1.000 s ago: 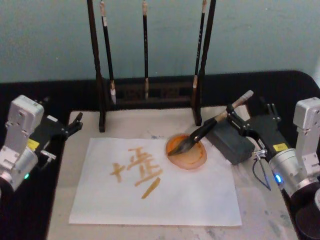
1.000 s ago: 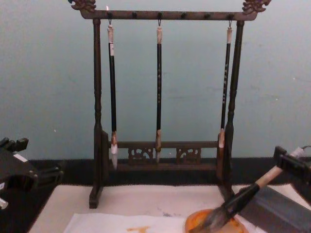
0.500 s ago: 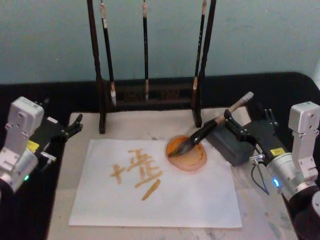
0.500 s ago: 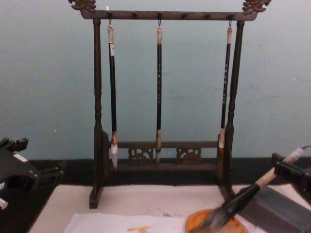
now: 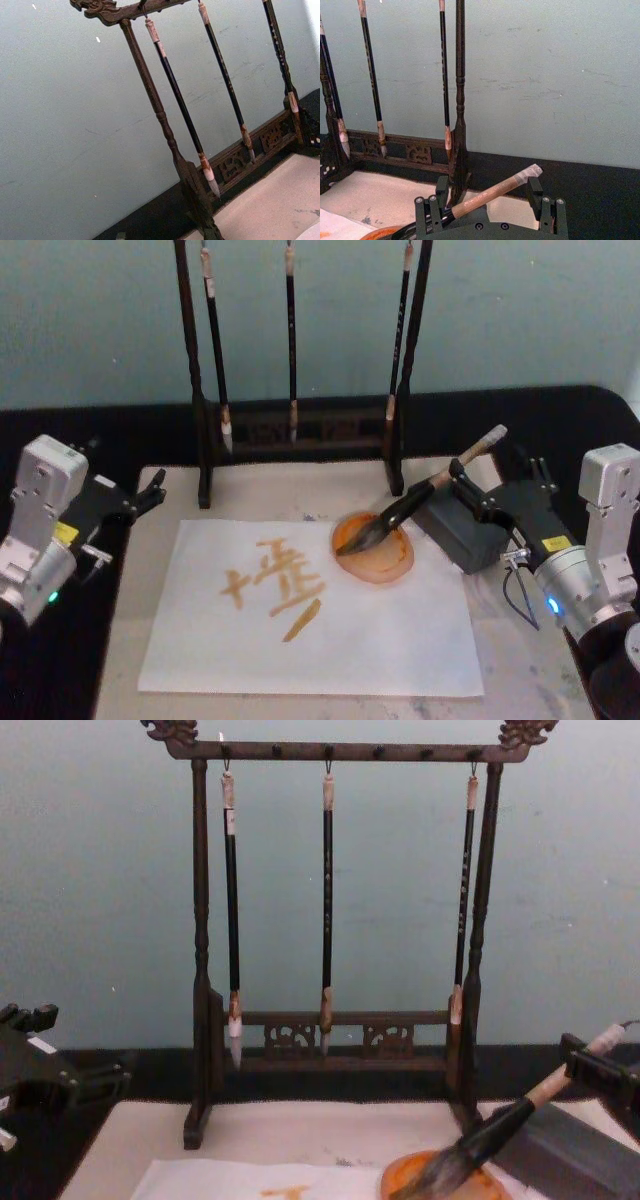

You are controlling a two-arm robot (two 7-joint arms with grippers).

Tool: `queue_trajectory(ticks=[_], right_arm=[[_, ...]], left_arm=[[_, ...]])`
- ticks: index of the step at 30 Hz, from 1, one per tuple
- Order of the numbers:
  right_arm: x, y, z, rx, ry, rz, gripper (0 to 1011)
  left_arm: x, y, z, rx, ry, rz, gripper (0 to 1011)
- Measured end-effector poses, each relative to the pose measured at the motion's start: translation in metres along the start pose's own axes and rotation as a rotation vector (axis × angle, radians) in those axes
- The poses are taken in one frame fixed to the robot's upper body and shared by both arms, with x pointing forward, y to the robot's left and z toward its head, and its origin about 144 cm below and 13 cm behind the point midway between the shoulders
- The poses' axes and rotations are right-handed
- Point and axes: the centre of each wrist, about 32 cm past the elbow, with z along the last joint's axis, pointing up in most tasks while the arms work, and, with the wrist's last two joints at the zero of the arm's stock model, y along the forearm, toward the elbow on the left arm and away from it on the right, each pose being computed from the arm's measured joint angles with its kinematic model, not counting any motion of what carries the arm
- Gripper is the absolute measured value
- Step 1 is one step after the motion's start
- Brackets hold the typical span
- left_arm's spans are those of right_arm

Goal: Pick up the brush from the inkstone, write on the paper, then place the brush back to its original position.

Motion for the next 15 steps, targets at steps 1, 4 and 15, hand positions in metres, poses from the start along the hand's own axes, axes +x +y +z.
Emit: queue_trajectory(ticks=[1, 4, 15], right_arm=[[0.0, 0.0, 0.0, 0.0, 0.0, 0.0, 1000], [0.0001, 0.0, 0.0, 0.0, 0.001, 0.0, 1000], [0.0002, -0.0001, 0.0, 0.001, 0.001, 0.0, 1000]], left_arm=[[0.0, 0.0, 0.0, 0.0, 0.0, 0.0, 1009], [0.0, 0.0, 0.0, 0.0, 0.0, 0.0, 1010], [0.0, 0.0, 0.0, 0.0, 0.0, 0.0, 1010]])
